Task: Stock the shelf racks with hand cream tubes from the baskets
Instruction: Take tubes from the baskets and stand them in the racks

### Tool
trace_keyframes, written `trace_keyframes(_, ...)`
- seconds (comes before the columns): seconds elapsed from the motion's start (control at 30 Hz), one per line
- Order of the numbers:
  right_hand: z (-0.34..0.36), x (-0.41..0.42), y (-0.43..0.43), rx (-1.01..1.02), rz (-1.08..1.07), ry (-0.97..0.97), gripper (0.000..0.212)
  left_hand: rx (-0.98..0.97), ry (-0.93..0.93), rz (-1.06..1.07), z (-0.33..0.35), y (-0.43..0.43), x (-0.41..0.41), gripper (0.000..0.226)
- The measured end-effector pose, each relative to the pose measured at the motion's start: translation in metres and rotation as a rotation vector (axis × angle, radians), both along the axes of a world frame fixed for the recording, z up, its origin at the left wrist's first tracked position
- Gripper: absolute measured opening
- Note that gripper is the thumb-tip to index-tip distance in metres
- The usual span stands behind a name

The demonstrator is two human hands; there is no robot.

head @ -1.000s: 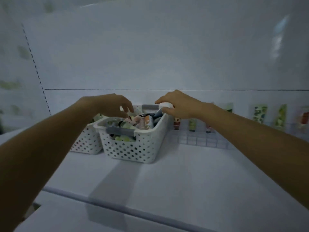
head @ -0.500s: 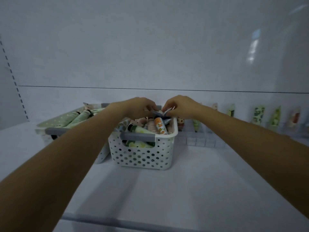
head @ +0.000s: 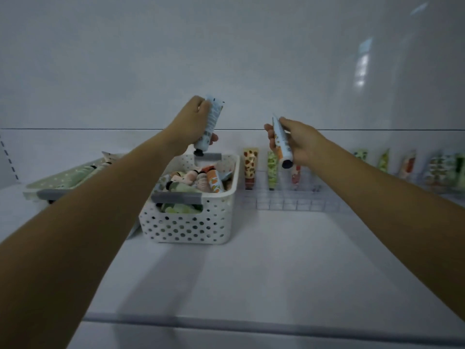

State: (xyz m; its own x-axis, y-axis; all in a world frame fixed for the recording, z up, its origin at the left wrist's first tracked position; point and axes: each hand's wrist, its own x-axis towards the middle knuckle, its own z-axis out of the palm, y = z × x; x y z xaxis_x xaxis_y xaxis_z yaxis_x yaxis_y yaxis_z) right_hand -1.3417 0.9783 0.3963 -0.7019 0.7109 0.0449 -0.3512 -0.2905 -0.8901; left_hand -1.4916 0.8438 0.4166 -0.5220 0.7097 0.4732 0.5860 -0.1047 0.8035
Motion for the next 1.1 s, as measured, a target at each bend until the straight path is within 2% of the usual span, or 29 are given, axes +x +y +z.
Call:
trace_keyframes(0.13, -0.005, 0.05, 0.025, 0.084, -0.003, -0.069, 0.019, -0.05, -0.03, -0.076, 0.005, 0.025, 0.049, 0.016)
trace_keyframes(0.23, -0.007, 0.094, 0.045, 0.059, -0.024, -0.023, 0.016, -0.15, -0.077, -0.144, 0.008, 0.056, 0.094, 0.015)
trace_keyframes(0.33, -0.013, 0.14, 0.072, 0.031, -0.043, -0.018, 0.024, -0.215, -0.128, -0.17, 0.002, 0.093, 0.142, 0.025)
trace_keyframes(0.47, -0.027, 0.202, 0.113, 0.103, -0.079, -0.105, 0.027, -0.208, -0.185, -0.225, -0.024, 0.139, 0.204, 0.036)
trace_keyframes(0.57, -0.037, 0.246, 0.145, 0.17, -0.161, -0.151, 0.027, -0.181, -0.176, -0.212, -0.047, 0.171, 0.245, 0.025)
trace_keyframes(0.63, -0.043, 0.269, 0.165, 0.181, -0.269, -0.114, 0.016, -0.166, -0.194, -0.226, -0.061, 0.19, 0.271, 0.019)
trace_keyframes(0.67, -0.046, 0.279, 0.174, 0.187, -0.348, -0.105, 0.012, -0.154, -0.202, -0.221, -0.067, 0.199, 0.282, 0.018)
trace_keyframes(0.8, -0.057, 0.307, 0.207, 0.237, -0.57, -0.095, 0.017, -0.123, -0.215, -0.149, -0.088, 0.231, 0.311, 0.018)
trace_keyframes(0.97, -0.066, 0.315, 0.223, 0.329, -0.718, -0.097, 0.02, -0.093, -0.208, -0.034, -0.108, 0.249, 0.32, 0.03)
trace_keyframes(1.1, -0.062, 0.309, 0.231, 0.342, -0.741, -0.058, 0.015, -0.032, -0.206, 0.04, -0.121, 0.25, 0.311, 0.032)
